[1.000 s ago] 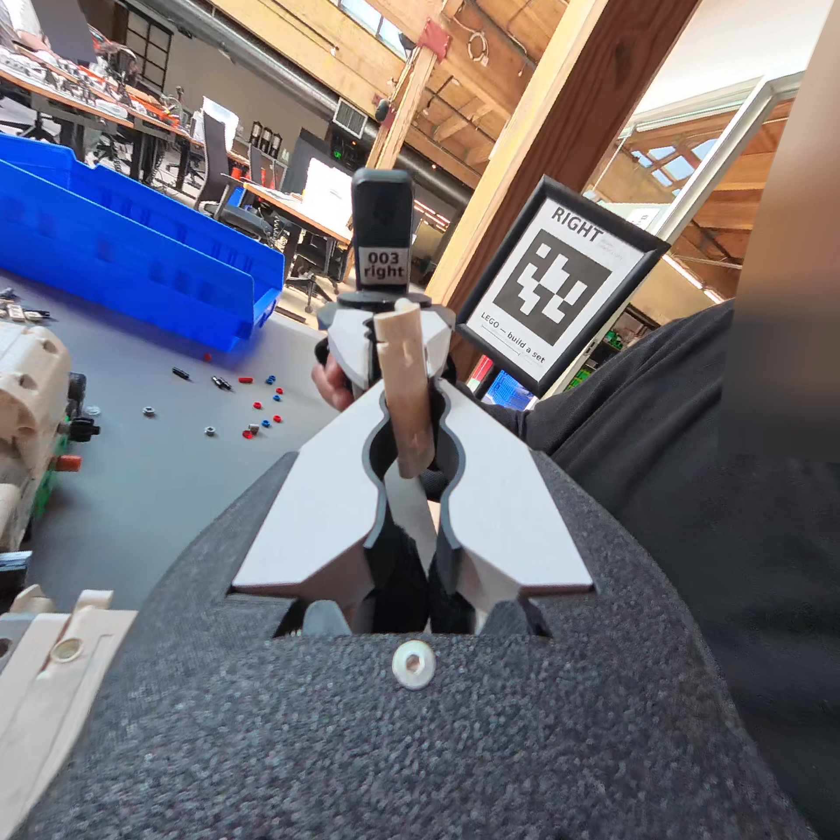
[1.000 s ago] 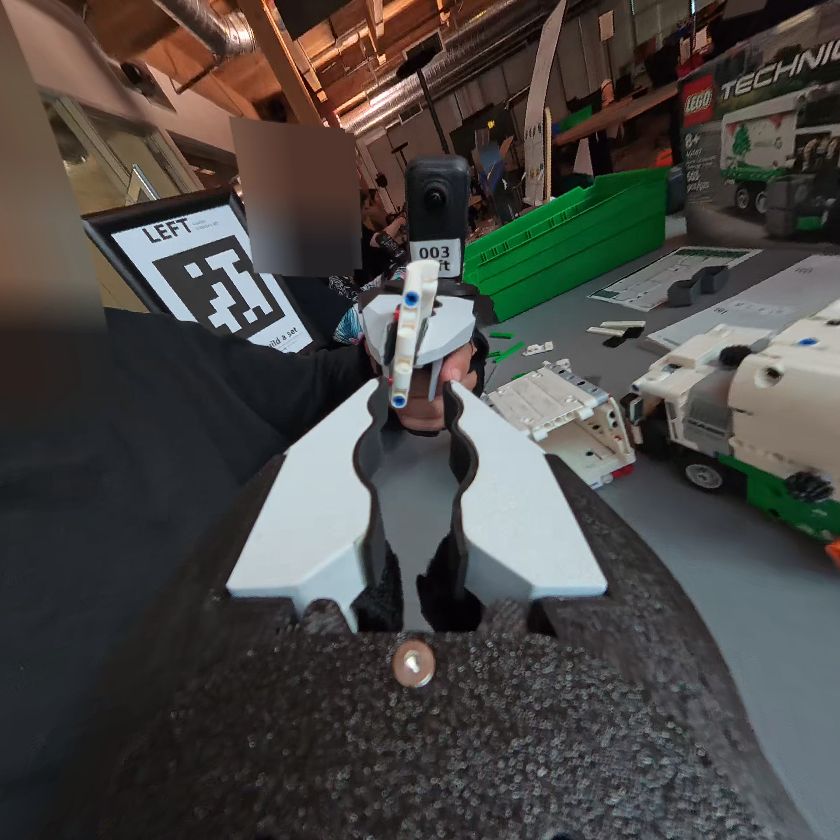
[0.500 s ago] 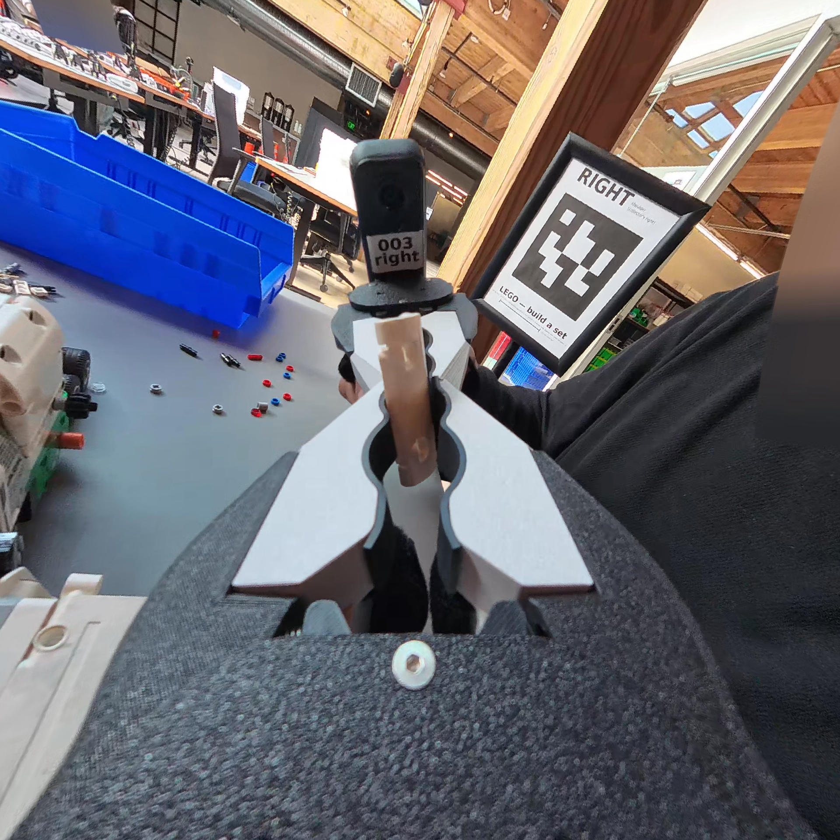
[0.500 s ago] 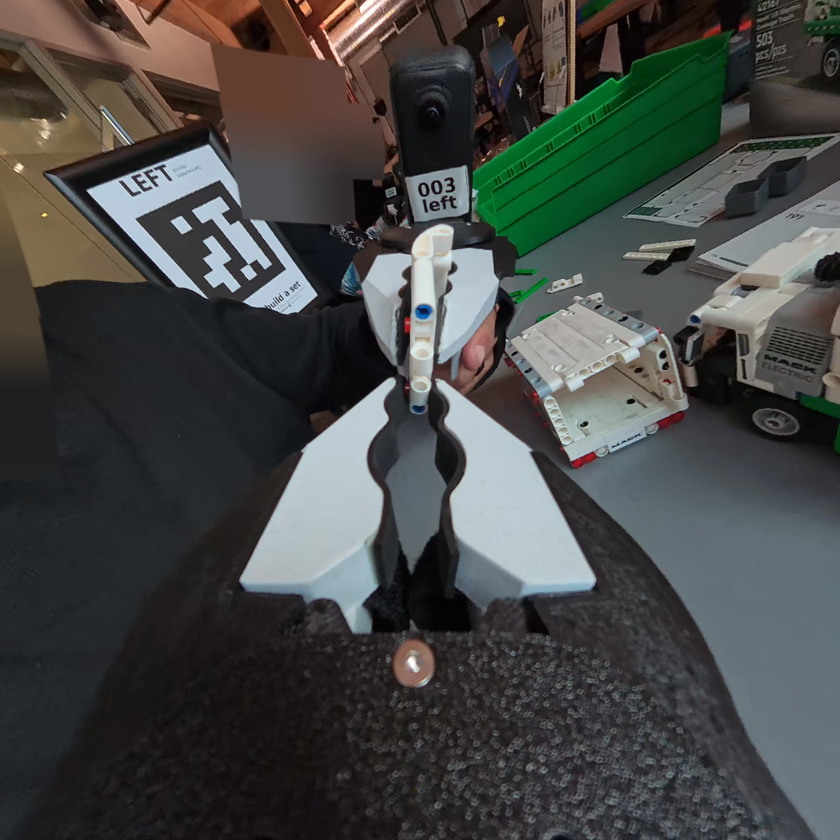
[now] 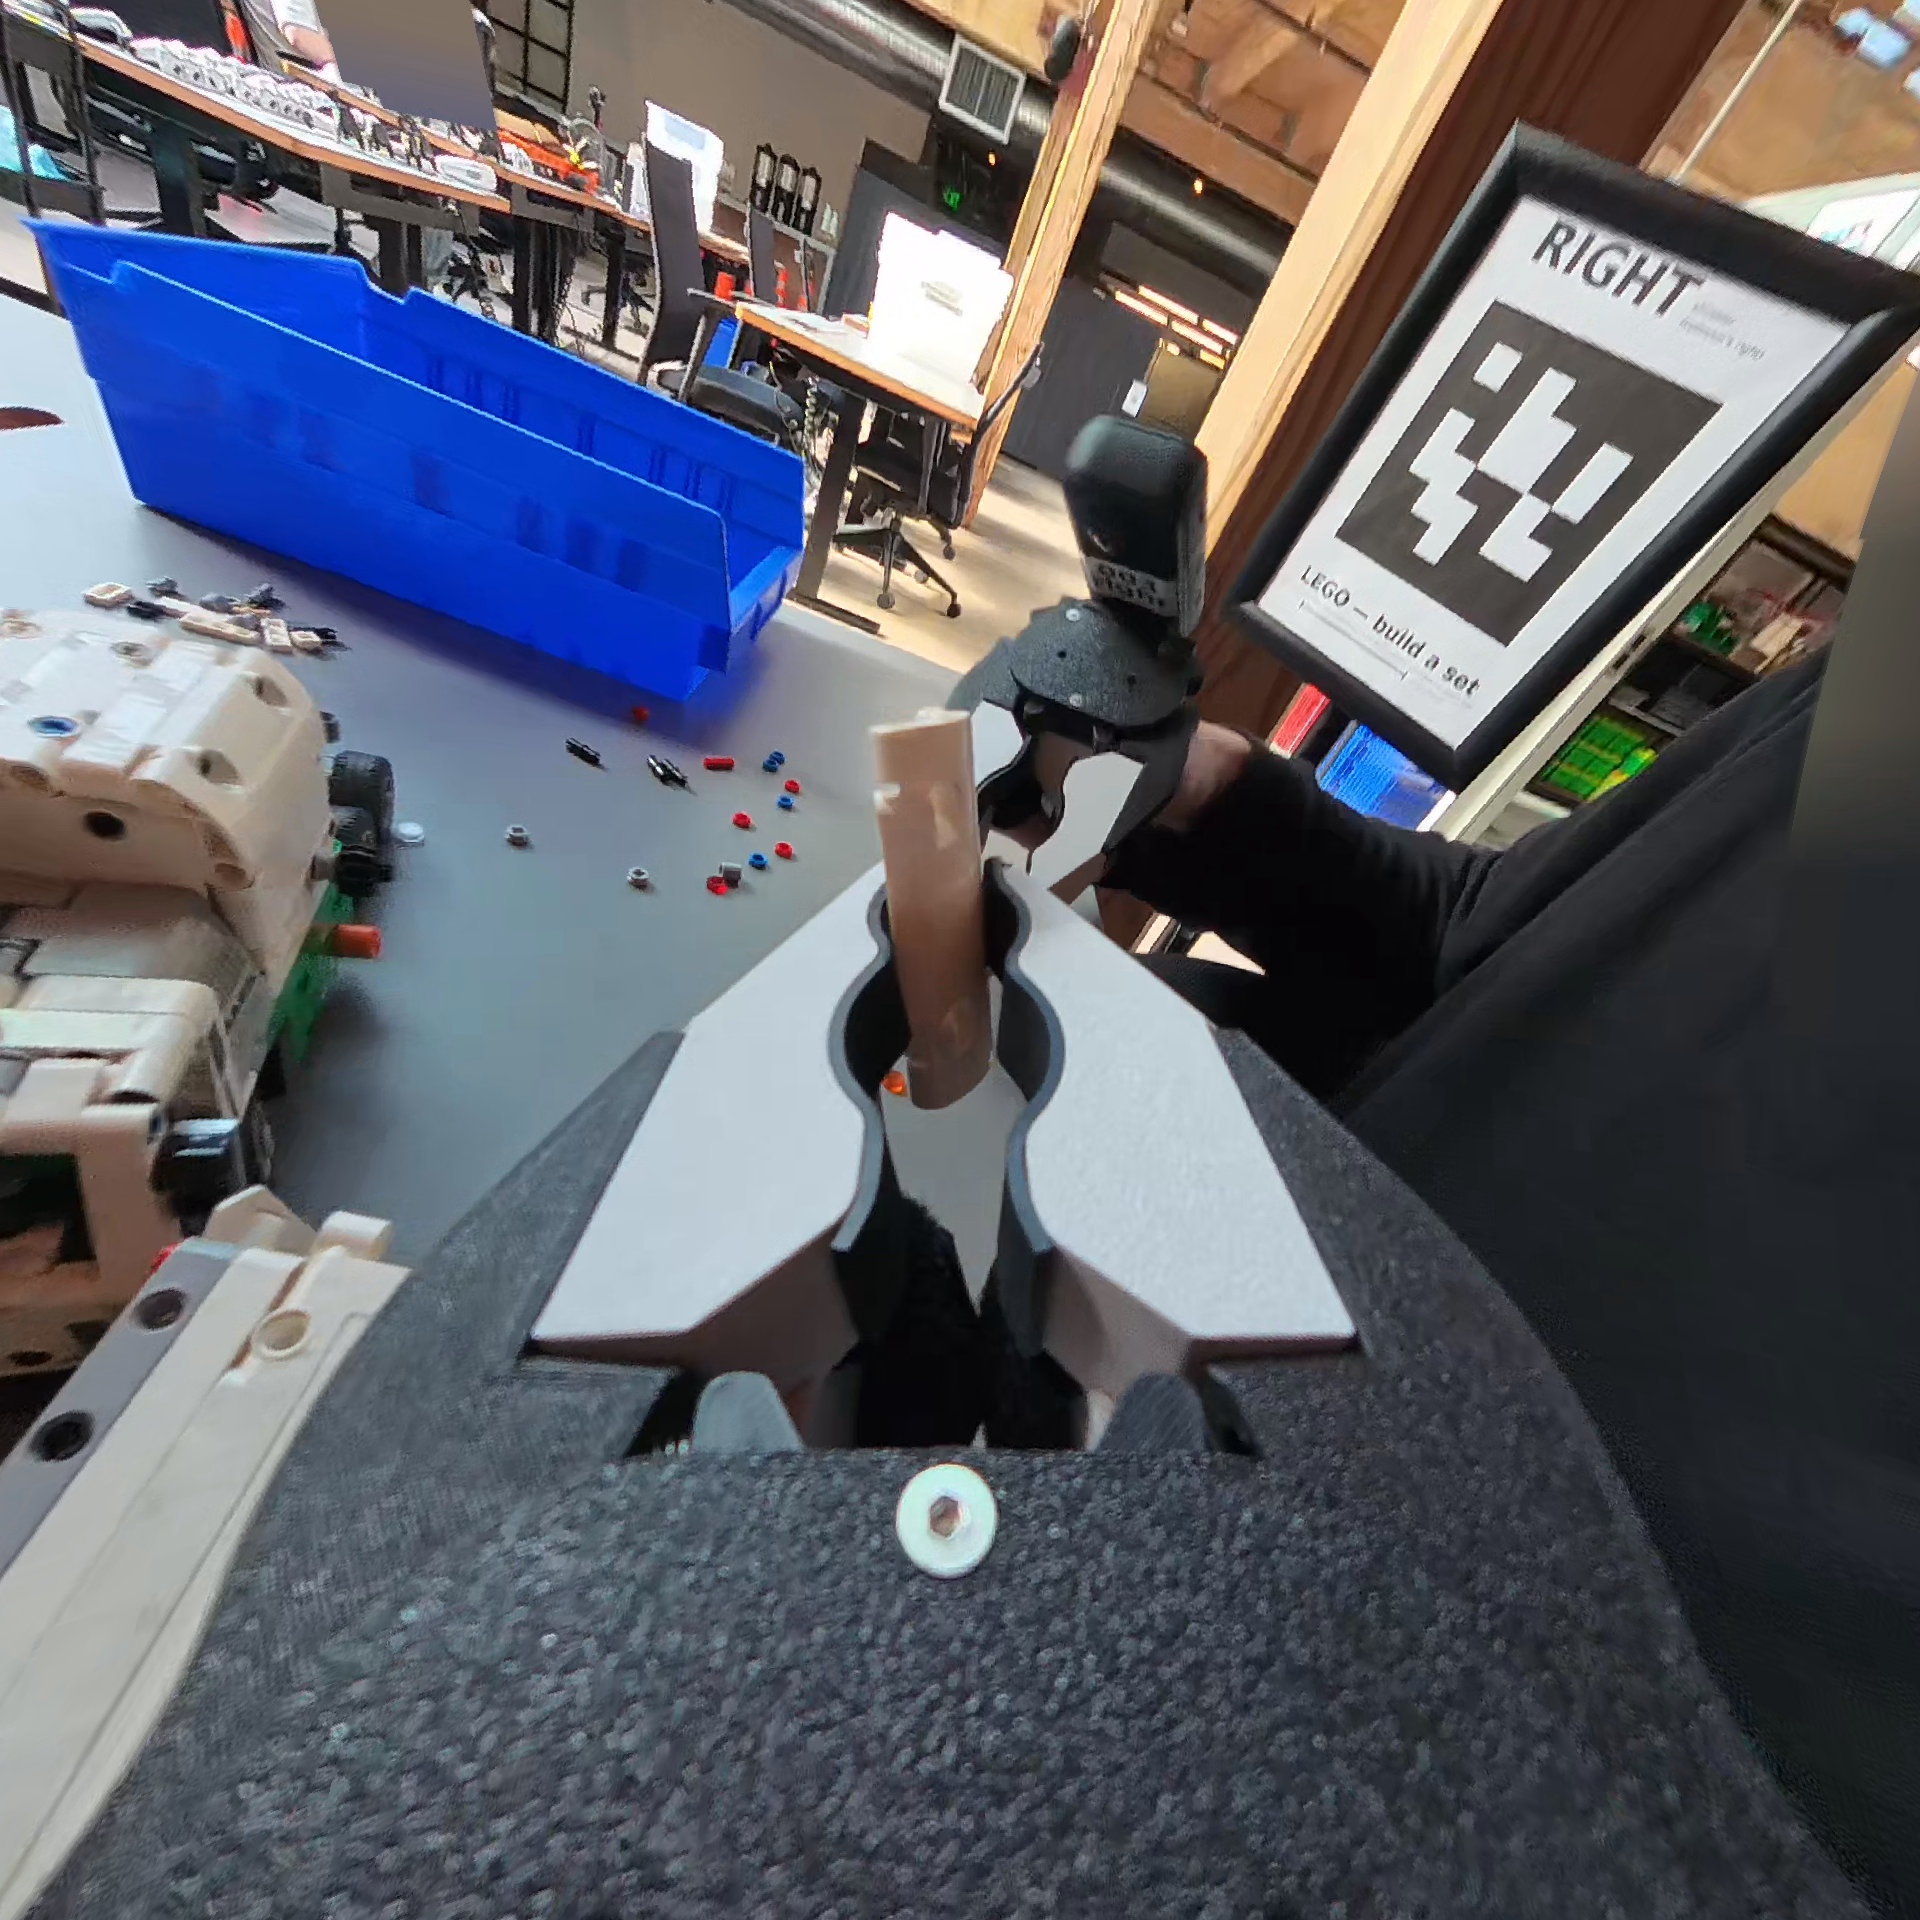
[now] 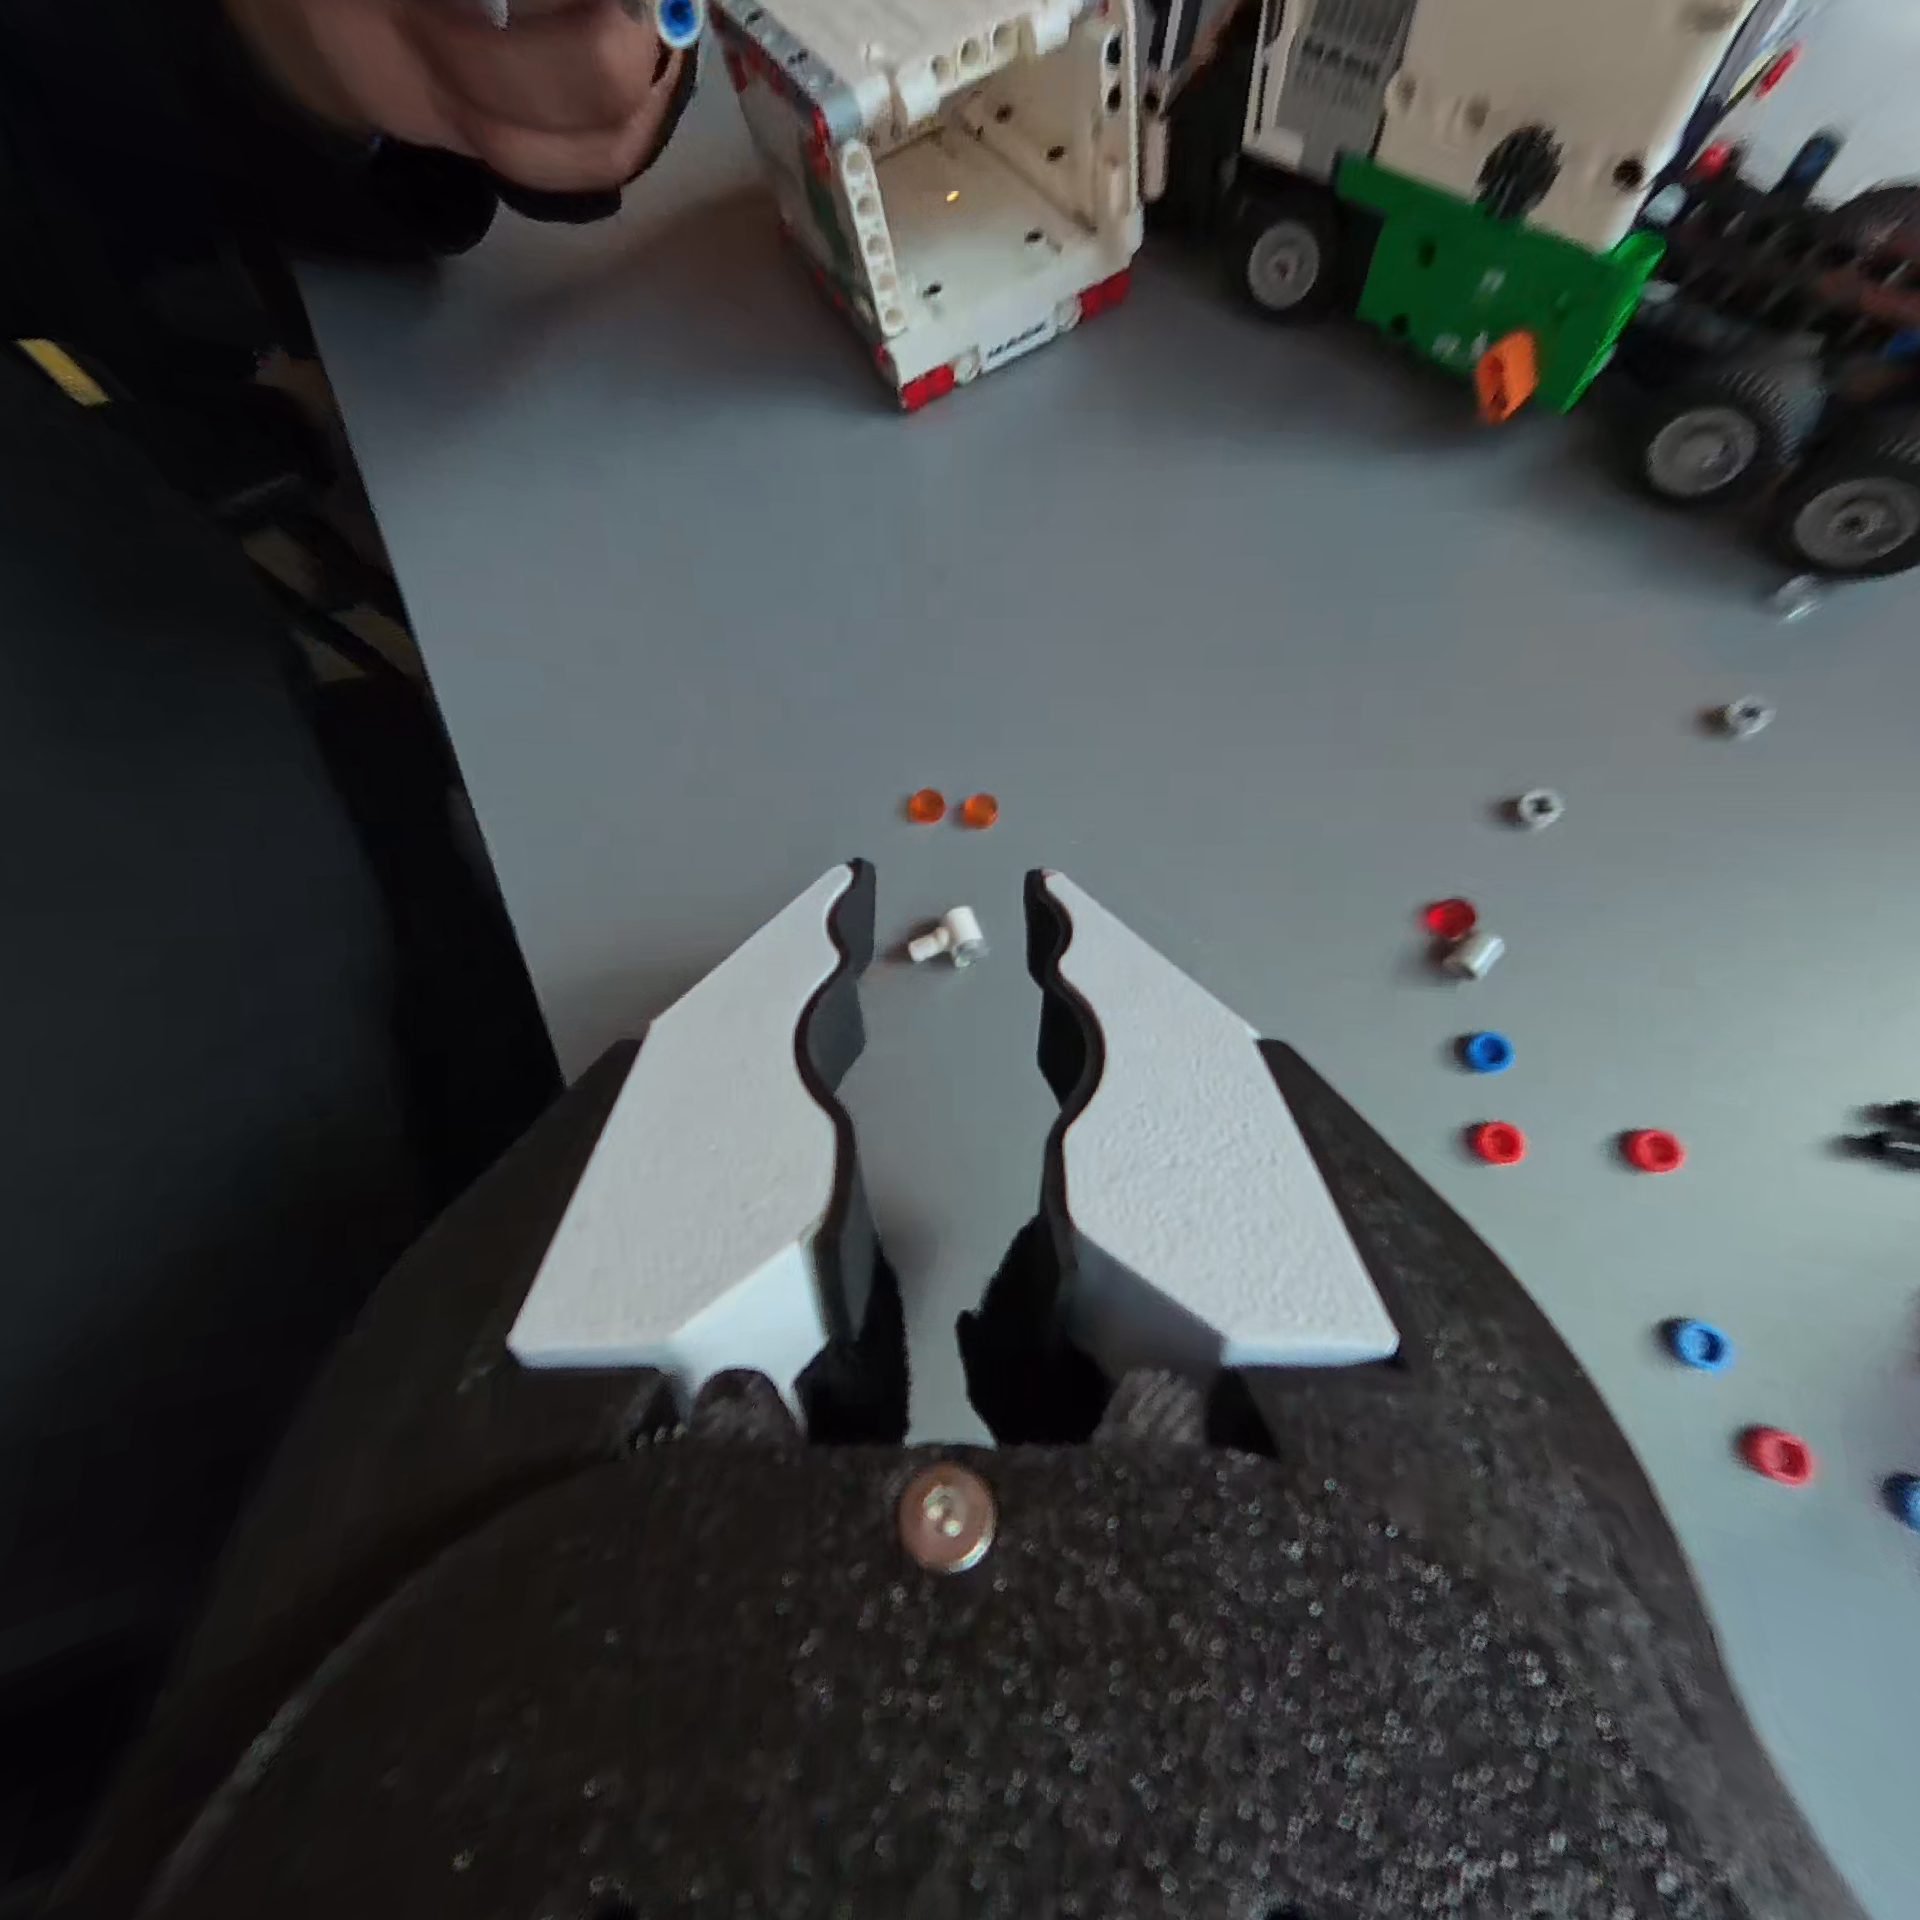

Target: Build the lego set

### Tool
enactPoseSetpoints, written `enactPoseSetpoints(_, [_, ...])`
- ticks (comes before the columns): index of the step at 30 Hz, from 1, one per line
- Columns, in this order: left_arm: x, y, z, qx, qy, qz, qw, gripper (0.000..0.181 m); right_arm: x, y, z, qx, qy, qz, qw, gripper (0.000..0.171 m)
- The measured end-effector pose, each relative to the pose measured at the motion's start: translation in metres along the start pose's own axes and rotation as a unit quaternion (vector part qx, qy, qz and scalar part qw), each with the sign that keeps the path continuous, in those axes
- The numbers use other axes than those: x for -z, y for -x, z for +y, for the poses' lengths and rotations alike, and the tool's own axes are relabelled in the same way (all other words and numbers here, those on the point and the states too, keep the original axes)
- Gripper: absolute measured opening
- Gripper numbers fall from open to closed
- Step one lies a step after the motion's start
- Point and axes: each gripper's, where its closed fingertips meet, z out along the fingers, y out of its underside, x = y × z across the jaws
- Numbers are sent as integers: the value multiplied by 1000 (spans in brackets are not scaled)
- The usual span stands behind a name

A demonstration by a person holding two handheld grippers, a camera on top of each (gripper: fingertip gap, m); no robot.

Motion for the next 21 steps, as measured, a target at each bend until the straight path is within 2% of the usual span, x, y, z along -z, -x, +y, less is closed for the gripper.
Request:
enactPoseSetpoints(2, [-7,-5,10,-23,21,-8,999,9,-2,4,10,-13,23,-35,999,25])
enactPoseSetpoints(5, [-14,-13,20,-35,38,6,999,8,-6,-5,20,50,45,-38,997,18])
enactPoseSetpoints(9, [-18,-20,34,-19,61,34,997,8,-8,2,19,125,40,-123,984,18])
enactPoseSetpoints(12, [-21,-24,43,-18,77,44,996,8,-10,-1,23,184,53,-140,971,18])
enactPoseSetpoints(17, [-24,-27,48,-30,89,41,995,8,-17,-3,23,204,61,-163,963,13])
enactPoseSetpoints(21, [-25,-23,50,-15,89,32,995,8,-21,-5,21,234,51,-145,960,7])
